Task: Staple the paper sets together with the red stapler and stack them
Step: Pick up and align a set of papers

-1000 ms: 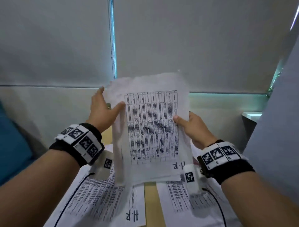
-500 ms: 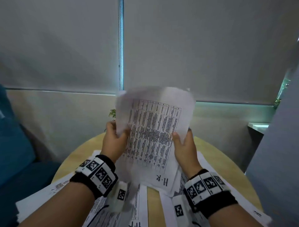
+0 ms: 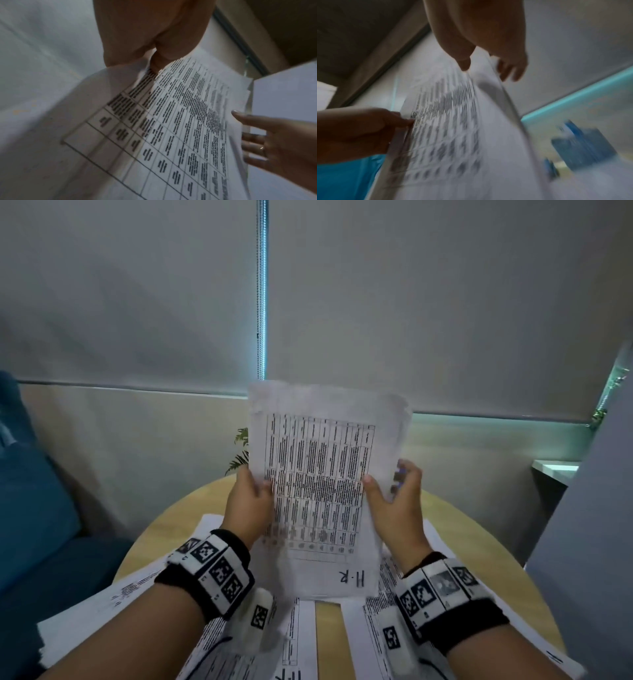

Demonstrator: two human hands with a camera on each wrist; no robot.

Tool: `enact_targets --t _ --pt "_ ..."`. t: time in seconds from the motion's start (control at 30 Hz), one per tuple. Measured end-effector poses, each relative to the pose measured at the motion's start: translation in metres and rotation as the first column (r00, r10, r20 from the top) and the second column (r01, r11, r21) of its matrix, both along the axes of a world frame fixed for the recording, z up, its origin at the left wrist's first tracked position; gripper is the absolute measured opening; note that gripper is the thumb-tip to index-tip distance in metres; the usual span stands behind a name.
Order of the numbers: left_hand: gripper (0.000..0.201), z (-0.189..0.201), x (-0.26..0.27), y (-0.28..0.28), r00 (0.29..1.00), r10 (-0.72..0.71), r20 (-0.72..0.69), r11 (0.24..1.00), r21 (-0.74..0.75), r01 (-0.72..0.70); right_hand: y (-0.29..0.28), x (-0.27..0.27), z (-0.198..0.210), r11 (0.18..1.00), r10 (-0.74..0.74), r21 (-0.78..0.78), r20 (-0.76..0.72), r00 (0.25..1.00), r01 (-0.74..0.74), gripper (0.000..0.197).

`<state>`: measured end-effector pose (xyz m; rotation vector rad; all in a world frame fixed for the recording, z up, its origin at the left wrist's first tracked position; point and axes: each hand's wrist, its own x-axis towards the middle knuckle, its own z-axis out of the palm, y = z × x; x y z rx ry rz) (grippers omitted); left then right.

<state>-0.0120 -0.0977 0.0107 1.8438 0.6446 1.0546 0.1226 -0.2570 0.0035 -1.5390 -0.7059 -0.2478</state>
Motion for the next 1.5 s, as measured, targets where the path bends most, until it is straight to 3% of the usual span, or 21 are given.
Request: enact_targets --t 0.1,0.2,0.27,0.33,0.4,0.43,0.5,0.57,0.63,0.7,0.73,0.83,0.97,1.1,1.4,1.5 --pt "0.012 0.027 -0.002 0.002 0.995 0.085 -0.053 0.963 0.261 -0.068 -0.005 0.006 0.029 0.969 -0.24 0.012 0.312 0.919 0.249 0.086" --pt "0.02 0.052 -0.006 -0.001 0.983 0.14 -0.123 0.857 0.513 -0.058 -0.01 0.005 0.063 0.937 -0.225 -0.13 0.482 0.847 0.323 0.097" --pt "0.024 0.062 -0.008 -0.005 0.979 0.097 -0.178 0.81 0.586 0.027 -0.011 0.009 0.071 0.934 -0.079 -0.283 0.432 0.898 0.218 0.091" --pt "0.031 0.061 -0.011 -0.005 0.979 -0.005 -0.205 0.812 0.571 0.124 -0.012 0.016 0.066 0.948 0.077 -0.318 0.234 0.969 0.002 0.055" --pt "0.034 0.051 -0.015 -0.001 0.978 -0.064 -0.199 0.847 0.507 0.159 -0.014 0.02 0.051 0.966 0.123 -0.238 0.068 0.99 -0.103 0.024" --pt "0.033 0.044 -0.016 0.002 0.975 0.005 -0.223 0.851 0.513 0.113 -0.017 0.02 0.042 0.973 0.117 -0.2 0.017 0.993 -0.111 0.019" --pt "0.04 0.028 -0.022 0.013 0.92 0.286 -0.27 0.814 0.575 -0.084 -0.025 0.024 0.023 0.984 0.108 -0.135 -0.058 0.992 -0.115 0.013" --pt "0.064 0.016 -0.032 0.025 0.862 0.454 -0.225 0.811 0.506 -0.295 -0.033 0.029 0.009 0.988 0.114 -0.088 -0.138 0.984 -0.127 0.011" --pt "0.089 0.006 -0.04 0.036 0.909 0.402 -0.109 0.895 0.257 -0.365 -0.04 0.033 0.001 0.99 0.122 -0.044 -0.199 0.972 -0.133 0.011" --pt "0.099 -0.001 -0.043 0.046 0.975 0.212 0.064 0.976 -0.058 -0.208 -0.046 0.032 -0.002 0.987 0.161 0.045 -0.244 0.956 -0.155 0.011" --pt "0.098 -0.004 -0.043 0.047 0.982 0.133 0.132 0.979 -0.173 -0.109 -0.047 0.031 -0.005 0.98 0.193 0.098 -0.265 0.945 -0.173 0.015" --pt "0.081 -0.013 -0.042 0.048 0.987 0.055 0.15 0.945 -0.327 -0.003 -0.041 0.033 -0.023 0.98 0.191 0.11 -0.311 0.931 -0.165 0.036" --pt "0.049 -0.028 -0.035 0.035 0.997 0.075 0.031 0.962 -0.266 -0.064 -0.03 0.034 -0.042 0.994 0.089 -0.035 -0.261 0.961 -0.102 0.033" --pt "0.032 -0.031 -0.032 0.032 0.987 0.137 0.077 0.959 -0.258 -0.113 -0.026 0.03 -0.039 0.996 0.05 -0.061 -0.206 0.977 -0.064 0.027" --pt "0.033 -0.031 -0.028 0.037 0.999 0.049 -0.022 0.969 -0.243 -0.053 -0.02 0.033 -0.045 0.992 0.061 -0.097 -0.227 0.972 -0.085 0.029" --pt "0.024 -0.027 -0.032 0.048 0.998 0.035 -0.045 0.97 -0.239 -0.045 -0.024 0.032 -0.039 0.989 0.092 -0.087 -0.248 0.964 -0.117 0.028"
